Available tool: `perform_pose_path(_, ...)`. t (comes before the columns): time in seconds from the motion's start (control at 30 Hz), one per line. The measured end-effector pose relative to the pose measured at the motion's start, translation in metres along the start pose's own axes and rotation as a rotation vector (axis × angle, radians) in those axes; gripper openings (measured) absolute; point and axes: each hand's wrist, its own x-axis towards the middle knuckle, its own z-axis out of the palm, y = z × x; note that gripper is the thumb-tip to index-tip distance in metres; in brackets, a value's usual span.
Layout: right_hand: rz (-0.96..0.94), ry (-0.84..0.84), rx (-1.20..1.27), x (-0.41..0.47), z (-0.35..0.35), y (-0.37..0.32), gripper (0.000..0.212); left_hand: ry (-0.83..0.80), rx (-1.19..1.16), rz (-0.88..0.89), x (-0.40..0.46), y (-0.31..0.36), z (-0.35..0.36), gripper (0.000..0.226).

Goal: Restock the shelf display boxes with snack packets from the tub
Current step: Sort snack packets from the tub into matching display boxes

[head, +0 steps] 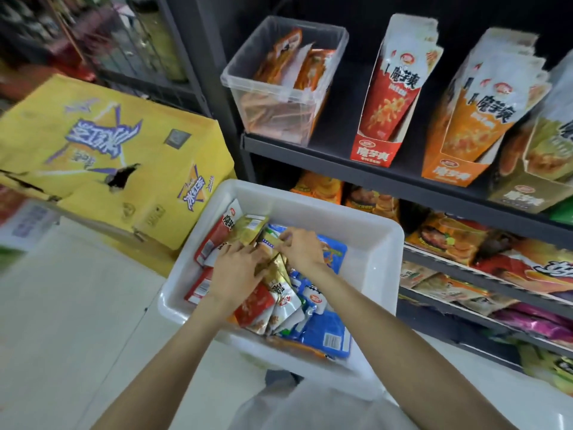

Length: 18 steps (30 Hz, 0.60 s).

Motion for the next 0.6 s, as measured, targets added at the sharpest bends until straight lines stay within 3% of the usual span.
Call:
perform_pose_path(0.1, 0.069, 0.059, 0.096, -0.006, -0.009, 0.004, 0.014, 0.062, -0.108, -0.039, -0.002, -0.001, 0.001, 0.027)
perform_pose_path(0.17, 0.126, 0.083, 0.346, -0.018, -0.024, 0.012, 0.011, 0.11, -0.276, -0.083, -0.004, 0.0, -0.001, 0.024)
perform_pose_path(0.3, 0.129, 0.266, 0.931, -0.06, -0.066, 0.024, 0.018, 0.099, -0.91, -0.455, -0.008, 0.022, -0.02, 0.012)
perform_pose_path(0.4, 0.066, 0.431, 1.256, -0.09, -0.085, 0.022, 0.017, -0.028, -1.399, -0.682, -0.004, 0.05, -0.037, 0.021)
perform_pose_path(0.5, 0.06, 0.439, 1.424, -0.106, -0.084, 0.017, 0.012, -0.123, -1.781, -0.689, 0.004, 0.082, -0.051, 0.037)
perform_pose_path(0.6, 0.044, 0.396, 1.406, -0.112, -0.075, 0.02, 0.01, 0.048, -1.958, -0.672, 0.014, 0.103, -0.058, 0.033)
